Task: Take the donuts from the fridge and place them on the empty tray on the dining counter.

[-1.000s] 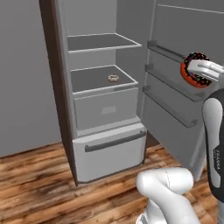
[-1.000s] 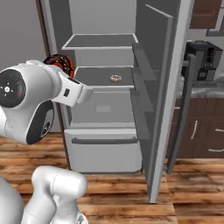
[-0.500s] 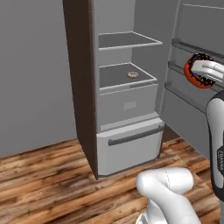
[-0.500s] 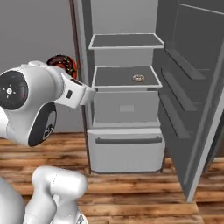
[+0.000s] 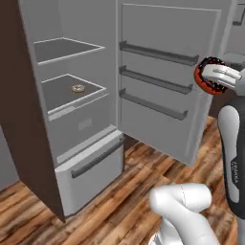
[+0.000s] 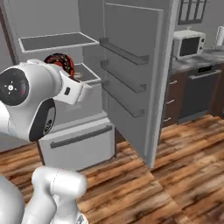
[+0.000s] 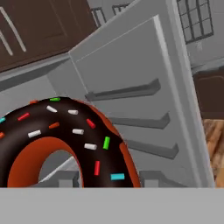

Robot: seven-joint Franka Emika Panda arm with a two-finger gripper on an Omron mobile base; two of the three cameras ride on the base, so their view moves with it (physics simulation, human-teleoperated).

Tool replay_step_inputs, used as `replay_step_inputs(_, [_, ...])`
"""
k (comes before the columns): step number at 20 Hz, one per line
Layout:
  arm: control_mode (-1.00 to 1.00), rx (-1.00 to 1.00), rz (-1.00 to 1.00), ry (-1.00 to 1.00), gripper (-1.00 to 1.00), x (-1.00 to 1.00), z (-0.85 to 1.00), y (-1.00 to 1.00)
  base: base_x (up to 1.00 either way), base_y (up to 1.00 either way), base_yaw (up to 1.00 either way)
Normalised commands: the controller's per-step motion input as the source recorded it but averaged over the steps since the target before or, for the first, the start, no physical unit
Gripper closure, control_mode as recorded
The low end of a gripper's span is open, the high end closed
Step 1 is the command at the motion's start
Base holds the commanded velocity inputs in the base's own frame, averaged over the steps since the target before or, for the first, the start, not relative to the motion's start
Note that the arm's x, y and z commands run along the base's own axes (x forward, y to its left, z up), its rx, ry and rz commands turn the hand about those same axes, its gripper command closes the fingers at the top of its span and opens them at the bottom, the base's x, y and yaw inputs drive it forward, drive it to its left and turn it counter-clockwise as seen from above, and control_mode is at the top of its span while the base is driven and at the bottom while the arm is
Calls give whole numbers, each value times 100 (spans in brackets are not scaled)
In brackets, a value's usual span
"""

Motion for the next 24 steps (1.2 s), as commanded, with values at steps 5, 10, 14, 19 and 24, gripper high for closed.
replay_step_inputs(5, [100, 0, 0, 0, 100, 0, 0, 0, 0, 0, -100])
replay_step_inputs(10, [100, 0, 0, 0, 100, 0, 0, 0, -2, 1, -100])
replay_step_inputs(14, [100, 0, 0, 0, 100, 0, 0, 0, -15, 5, -100])
replay_step_inputs(19, [100, 0, 0, 0, 100, 0, 0, 0, -19, -15, -86])
replay_step_inputs(24, [100, 0, 0, 0, 100, 0, 0, 0, -36, -77, -65])
